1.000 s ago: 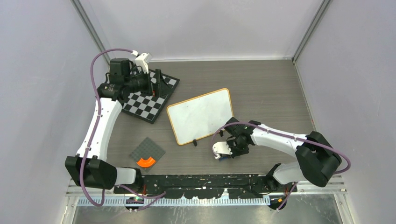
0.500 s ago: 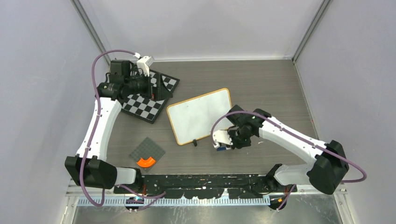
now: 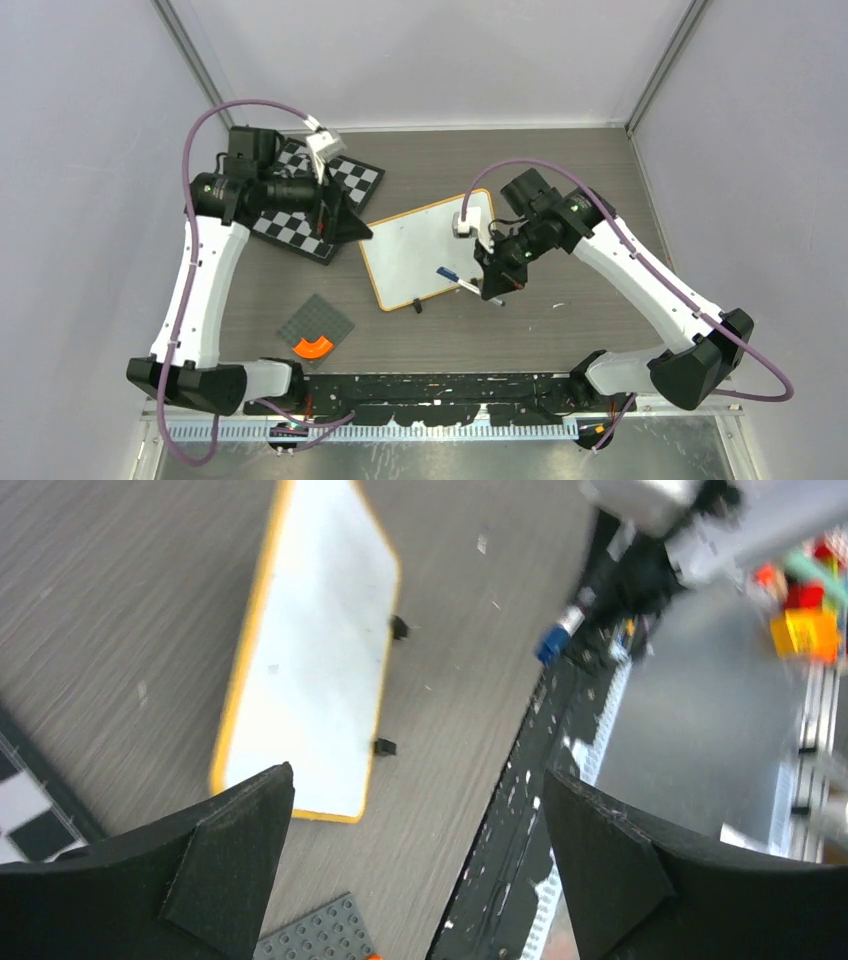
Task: Write a sentence on the whiteboard
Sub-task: Pick up the whiteboard marker from the center of the board, then pass from the right arm to the left
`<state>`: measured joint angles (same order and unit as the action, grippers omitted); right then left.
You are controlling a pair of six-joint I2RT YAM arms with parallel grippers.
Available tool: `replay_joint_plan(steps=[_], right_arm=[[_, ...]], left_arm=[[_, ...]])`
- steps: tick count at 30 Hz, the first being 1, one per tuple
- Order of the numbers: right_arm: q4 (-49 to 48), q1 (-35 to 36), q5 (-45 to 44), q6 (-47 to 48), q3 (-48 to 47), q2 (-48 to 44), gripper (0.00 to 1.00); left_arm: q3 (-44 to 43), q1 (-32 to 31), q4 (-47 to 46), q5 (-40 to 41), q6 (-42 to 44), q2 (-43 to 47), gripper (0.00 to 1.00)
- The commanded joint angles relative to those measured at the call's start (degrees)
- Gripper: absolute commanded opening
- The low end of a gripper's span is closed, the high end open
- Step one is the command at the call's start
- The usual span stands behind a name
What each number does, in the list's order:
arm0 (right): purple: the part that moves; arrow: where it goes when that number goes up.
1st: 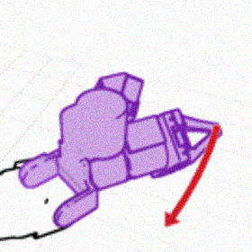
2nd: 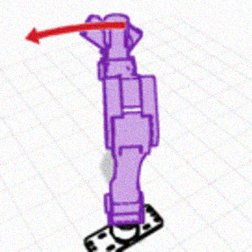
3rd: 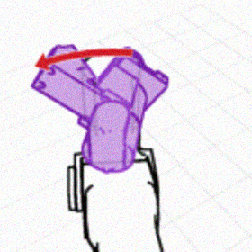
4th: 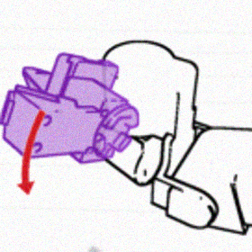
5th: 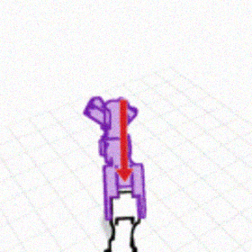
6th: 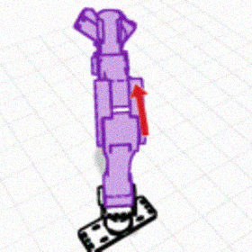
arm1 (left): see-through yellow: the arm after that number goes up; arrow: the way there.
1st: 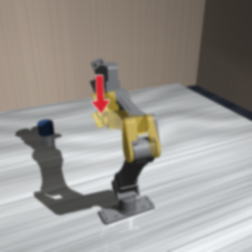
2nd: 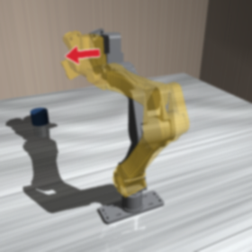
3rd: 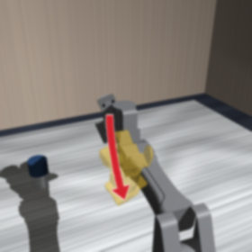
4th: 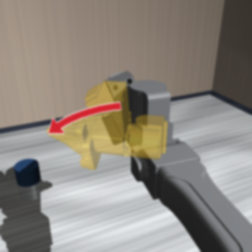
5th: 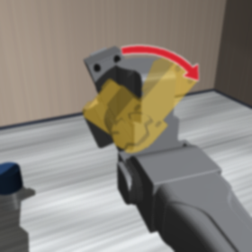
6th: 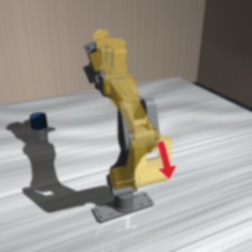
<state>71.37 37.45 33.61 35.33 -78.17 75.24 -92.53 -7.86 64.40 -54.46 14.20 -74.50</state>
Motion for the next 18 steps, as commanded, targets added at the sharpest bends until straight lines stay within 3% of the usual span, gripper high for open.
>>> replay_joint_plan(steps=[1,3,5,10,15,18], right_arm=[[0.9,-3.3,16.2,-10.5,-2.5,0.8,0.0],[0.5,-3.5,19.6,-12.7,-1.8,1.1,0.0],[-0.8,-3.5,22.5,-15.4,-0.5,1.3,0.0],[-7.1,-3.5,26.6,-21.8,4.5,-0.6,0.0],[-7.0,-3.5,28.6,-23.1,4.9,-0.9,0.0],[-6.0,-3.4,29.4,-22.3,5.2,-1.1,0.0]], left_arm=[[4.0,-9.5,0.4,0.5,10.0,6.0,0.96],[7.7,-17.5,-6.1,9.9,10.9,8.8,0.95],[7.4,-24.3,-5.2,17.7,16.0,8.8,0.95],[2.9,-36.2,-1.7,25.4,28.2,6.0,0.92],[2.7,-49.5,-0.7,32.7,41.7,3.1,0.87],[4.9,-54.3,-3.5,35.9,43.7,2.3,0.82]])
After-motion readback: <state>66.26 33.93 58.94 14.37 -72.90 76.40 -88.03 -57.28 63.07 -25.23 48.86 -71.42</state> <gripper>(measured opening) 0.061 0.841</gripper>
